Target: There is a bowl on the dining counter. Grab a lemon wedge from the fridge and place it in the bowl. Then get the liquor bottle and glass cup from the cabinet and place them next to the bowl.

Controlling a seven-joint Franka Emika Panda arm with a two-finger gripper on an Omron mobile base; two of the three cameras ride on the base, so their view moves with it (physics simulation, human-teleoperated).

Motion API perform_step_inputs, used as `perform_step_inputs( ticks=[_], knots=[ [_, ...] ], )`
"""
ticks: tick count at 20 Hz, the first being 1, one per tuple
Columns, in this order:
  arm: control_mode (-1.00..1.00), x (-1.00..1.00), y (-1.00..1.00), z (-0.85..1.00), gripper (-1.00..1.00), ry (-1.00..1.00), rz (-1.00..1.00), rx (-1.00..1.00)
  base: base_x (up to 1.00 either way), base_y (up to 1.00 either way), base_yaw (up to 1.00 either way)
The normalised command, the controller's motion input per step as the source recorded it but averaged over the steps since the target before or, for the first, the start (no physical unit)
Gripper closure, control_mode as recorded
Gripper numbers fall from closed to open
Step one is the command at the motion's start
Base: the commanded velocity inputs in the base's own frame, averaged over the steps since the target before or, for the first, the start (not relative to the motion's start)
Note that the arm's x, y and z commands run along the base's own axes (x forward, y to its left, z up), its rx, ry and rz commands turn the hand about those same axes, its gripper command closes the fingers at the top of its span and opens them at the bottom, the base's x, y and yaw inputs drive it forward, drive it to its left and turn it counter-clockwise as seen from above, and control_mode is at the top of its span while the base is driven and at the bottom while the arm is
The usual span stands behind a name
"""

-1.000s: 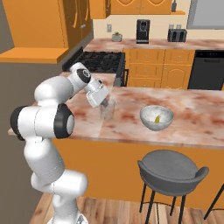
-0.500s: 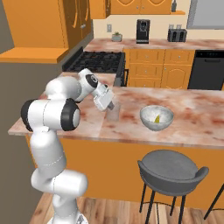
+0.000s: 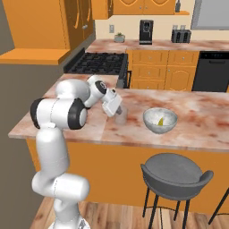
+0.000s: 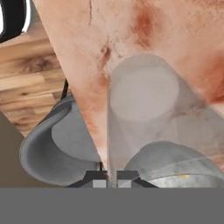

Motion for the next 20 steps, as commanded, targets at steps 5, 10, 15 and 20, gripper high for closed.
perform_step_inputs(
  ticks=[5,10,15,20],
  knots=[
    [-1.0,0.36,-0.22,-0.22,1.0,-0.02,0.0,0.0,0.0,0.0,0.0],
    [-1.0,0.37,-0.21,-0.21,1.0,0.0,0.0,0.0,0.0,0.0,0.0],
    [-1.0,0.38,-0.2,-0.2,1.0,0.0,0.0,0.0,0.0,0.0,0.0],
    [-1.0,0.36,-0.19,-0.2,1.0,0.0,0.0,0.0,0.0,0.0,0.0]
  ],
)
